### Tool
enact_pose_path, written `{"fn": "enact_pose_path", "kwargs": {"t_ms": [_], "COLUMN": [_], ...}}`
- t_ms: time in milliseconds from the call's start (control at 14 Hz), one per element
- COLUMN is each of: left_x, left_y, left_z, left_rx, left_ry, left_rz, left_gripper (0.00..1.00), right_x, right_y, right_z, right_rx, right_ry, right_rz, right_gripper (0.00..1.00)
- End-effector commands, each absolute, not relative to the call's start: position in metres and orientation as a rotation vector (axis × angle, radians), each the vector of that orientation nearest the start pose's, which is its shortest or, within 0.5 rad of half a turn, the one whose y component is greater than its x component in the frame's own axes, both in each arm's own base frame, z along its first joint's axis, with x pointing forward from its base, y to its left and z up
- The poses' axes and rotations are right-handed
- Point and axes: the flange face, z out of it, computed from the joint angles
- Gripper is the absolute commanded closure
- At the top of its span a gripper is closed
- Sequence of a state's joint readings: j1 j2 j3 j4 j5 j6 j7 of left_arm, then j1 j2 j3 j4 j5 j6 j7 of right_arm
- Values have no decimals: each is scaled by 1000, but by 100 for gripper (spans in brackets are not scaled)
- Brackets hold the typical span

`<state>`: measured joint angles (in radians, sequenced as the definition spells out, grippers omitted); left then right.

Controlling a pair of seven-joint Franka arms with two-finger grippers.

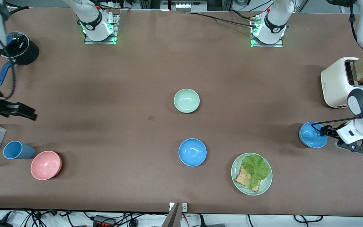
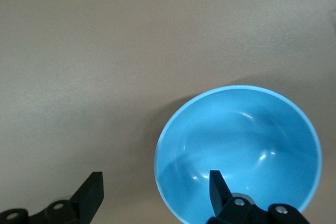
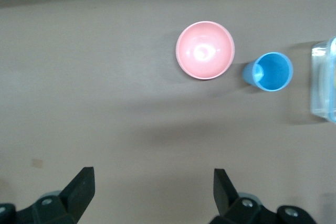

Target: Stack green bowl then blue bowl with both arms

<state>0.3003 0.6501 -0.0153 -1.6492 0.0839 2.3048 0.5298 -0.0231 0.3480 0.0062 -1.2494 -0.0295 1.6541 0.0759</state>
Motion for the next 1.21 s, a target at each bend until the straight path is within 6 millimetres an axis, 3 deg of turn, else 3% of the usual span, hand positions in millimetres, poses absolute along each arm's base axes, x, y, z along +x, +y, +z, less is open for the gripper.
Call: {"fn": "enact_pose_path", "kwargs": {"t_ms": [0, 143, 357, 643, 714, 786, 1000, 1143], "left_x": [661, 661, 661, 659, 659, 660, 658, 657], "left_y": [209, 208, 208, 208, 206, 206, 204, 192], "left_z": [225, 216, 214, 213, 212, 213, 211, 220], "left_rx": [-3062, -3093, -3133, -3150, -3178, -3200, -3211, -3234], "left_ry": [494, 474, 426, 421, 393, 363, 370, 433], "left_rz": [7, 8, -11, -4, -14, -31, -15, 42], "left_gripper": [22, 34, 61, 79, 86, 100, 100, 100], "right_x": [649, 640, 621, 607, 601, 597, 581, 576], "right_y": [-29, -37, -39, -39, -39, -38, -34, -34], "right_z": [588, 590, 592, 594, 595, 593, 582, 576], "right_rx": [-3173, -3173, -3175, -3175, -3175, -3175, -3180, -3179], "right_ry": [87, 104, 107, 109, 109, 103, 89, 86], "right_rz": [-99, -82, -43, -42, -42, -50, -91, -121], "right_gripper": [0, 0, 0, 0, 0, 0, 0, 0]}}
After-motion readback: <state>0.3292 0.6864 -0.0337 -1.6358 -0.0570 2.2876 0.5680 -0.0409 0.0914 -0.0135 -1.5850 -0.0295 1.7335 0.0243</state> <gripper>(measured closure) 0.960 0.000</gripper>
